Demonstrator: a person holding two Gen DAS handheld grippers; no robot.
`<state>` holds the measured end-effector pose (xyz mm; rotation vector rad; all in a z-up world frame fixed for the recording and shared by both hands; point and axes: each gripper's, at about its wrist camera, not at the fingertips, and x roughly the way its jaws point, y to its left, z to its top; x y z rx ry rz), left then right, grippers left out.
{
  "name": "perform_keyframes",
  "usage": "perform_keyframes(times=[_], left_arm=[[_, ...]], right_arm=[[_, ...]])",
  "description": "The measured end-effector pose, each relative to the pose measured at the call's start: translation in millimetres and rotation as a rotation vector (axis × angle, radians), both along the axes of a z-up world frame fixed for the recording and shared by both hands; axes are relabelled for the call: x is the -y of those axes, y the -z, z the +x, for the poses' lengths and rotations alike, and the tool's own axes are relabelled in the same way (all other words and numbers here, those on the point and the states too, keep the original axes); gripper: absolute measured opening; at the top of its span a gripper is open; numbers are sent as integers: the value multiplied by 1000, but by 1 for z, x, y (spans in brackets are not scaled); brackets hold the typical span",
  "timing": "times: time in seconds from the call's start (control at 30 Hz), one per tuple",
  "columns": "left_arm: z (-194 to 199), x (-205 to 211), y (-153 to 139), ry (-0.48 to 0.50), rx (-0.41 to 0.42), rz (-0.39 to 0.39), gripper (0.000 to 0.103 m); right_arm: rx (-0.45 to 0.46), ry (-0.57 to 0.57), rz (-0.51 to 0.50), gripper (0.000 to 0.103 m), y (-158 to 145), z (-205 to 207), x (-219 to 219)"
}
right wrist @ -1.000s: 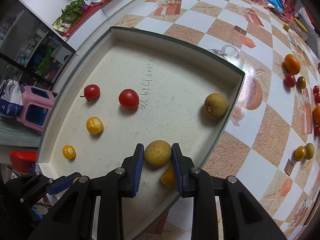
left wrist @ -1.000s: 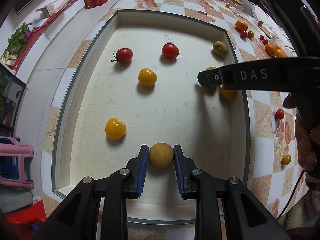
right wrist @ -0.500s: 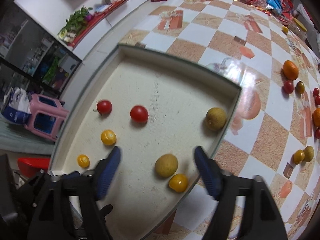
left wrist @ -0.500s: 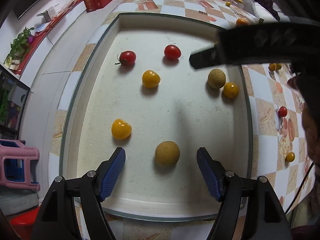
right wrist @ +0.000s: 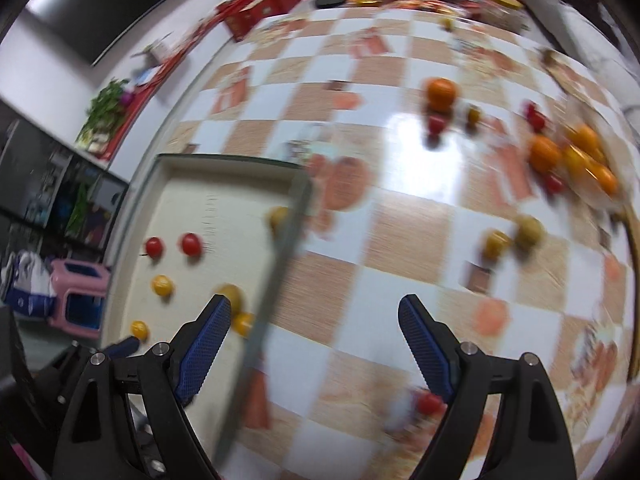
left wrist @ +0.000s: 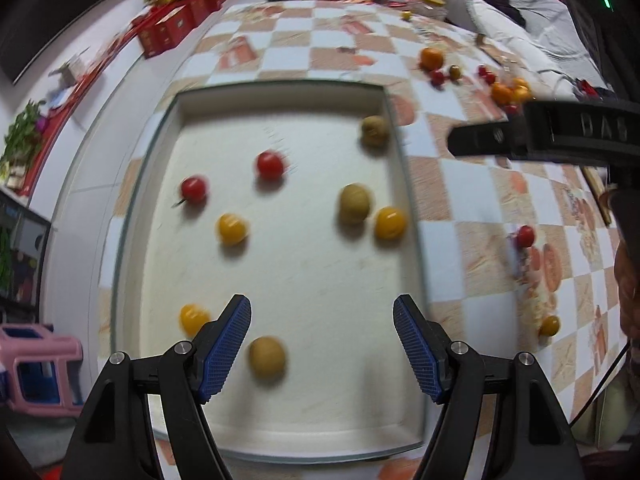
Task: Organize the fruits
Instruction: 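Move both open tools back over the fruits on the table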
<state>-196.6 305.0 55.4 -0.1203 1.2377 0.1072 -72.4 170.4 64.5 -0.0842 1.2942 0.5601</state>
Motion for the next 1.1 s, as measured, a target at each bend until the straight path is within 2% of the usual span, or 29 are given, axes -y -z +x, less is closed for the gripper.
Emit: perform_keyframes(times=[0.27, 0.5, 0.73, 1.1], left_arm=[[26, 36, -12, 97, 21, -7, 74], [63, 67, -17, 158, 46, -5, 74], [97, 96, -10, 193, 41, -13, 74], [87, 145, 13, 307, 7, -61, 74]], right_arm=[[-20, 179, -82, 88, 14, 6, 88], [-4, 264, -132, 88, 20, 23, 131], [23, 266, -132, 88, 21, 40, 144], [33, 202, -103, 86, 29, 55, 143]])
